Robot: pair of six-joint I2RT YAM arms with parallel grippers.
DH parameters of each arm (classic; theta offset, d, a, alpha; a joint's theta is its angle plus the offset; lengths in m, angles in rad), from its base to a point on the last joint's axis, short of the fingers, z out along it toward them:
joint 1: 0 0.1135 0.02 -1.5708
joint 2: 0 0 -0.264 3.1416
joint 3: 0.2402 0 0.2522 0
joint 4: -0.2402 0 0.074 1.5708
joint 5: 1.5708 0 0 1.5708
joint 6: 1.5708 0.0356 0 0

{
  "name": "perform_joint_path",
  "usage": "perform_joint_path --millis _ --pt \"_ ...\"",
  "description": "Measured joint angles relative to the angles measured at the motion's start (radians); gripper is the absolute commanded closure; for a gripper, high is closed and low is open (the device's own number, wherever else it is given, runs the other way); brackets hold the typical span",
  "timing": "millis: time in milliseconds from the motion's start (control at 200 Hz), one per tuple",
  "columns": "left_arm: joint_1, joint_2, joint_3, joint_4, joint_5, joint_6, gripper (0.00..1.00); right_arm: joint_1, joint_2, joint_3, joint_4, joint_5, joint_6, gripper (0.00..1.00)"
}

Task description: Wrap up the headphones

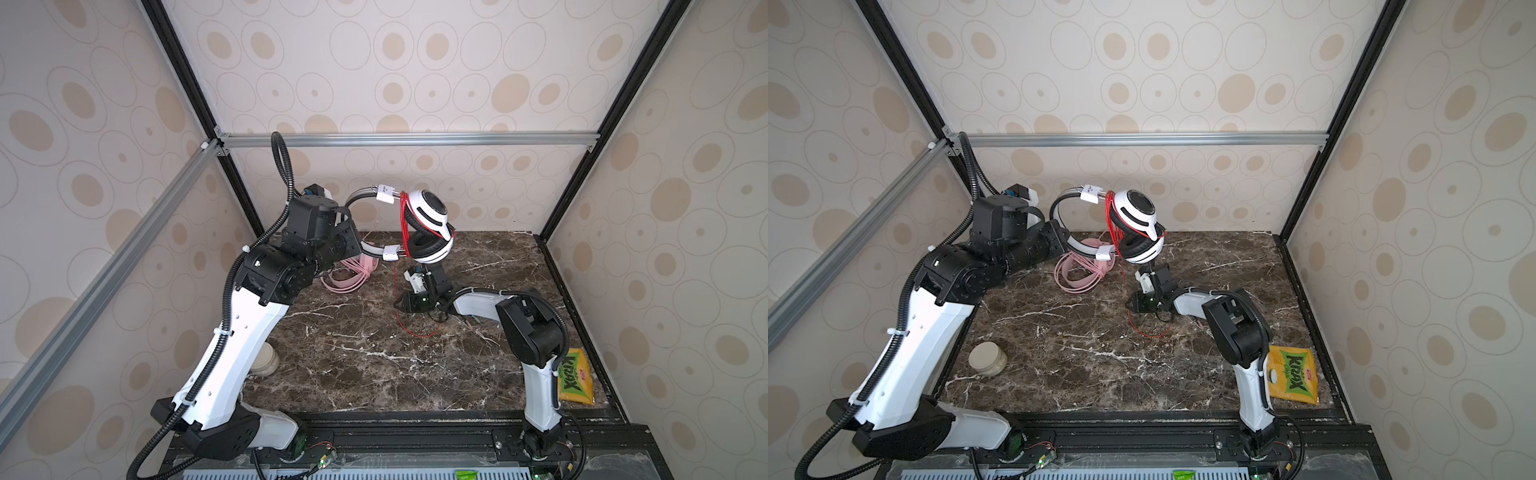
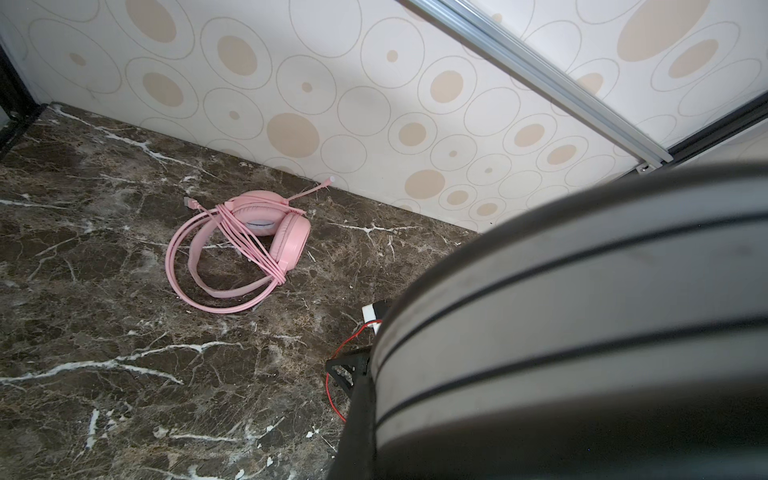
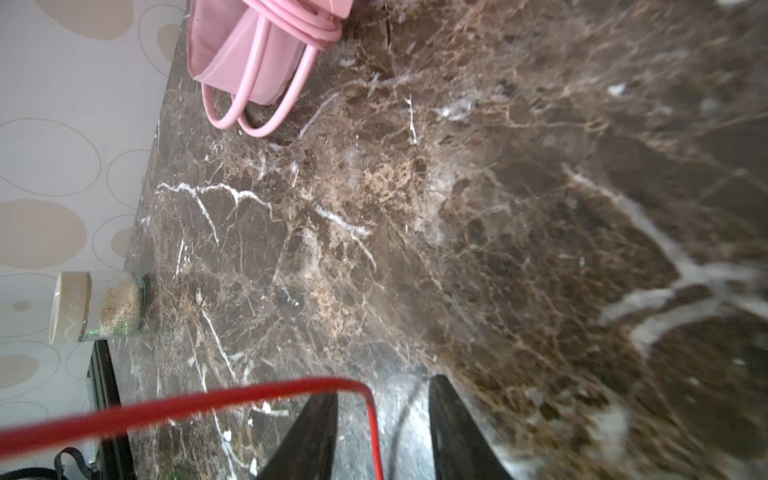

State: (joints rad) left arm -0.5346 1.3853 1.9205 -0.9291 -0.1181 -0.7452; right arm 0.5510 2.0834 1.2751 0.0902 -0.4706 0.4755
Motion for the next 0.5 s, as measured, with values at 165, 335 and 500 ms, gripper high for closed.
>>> perform_joint_path --millis 165,335,500 --pt "0.001 -0.002 -0.002 0.000 0.000 0.000 1.00 0.004 0.026 0.002 0.036 -0.014 0.032 0.68" --pt "0.004 -0.002 -0.005 0.000 0.000 0.000 1.00 0.007 0.026 0.002 0.061 -0.025 0.052 0.88" --pt "0.011 -0.002 -0.005 -0.003 -0.011 -0.014 1.00 0.007 0.024 -0.014 0.082 -0.032 0.069 0.99"
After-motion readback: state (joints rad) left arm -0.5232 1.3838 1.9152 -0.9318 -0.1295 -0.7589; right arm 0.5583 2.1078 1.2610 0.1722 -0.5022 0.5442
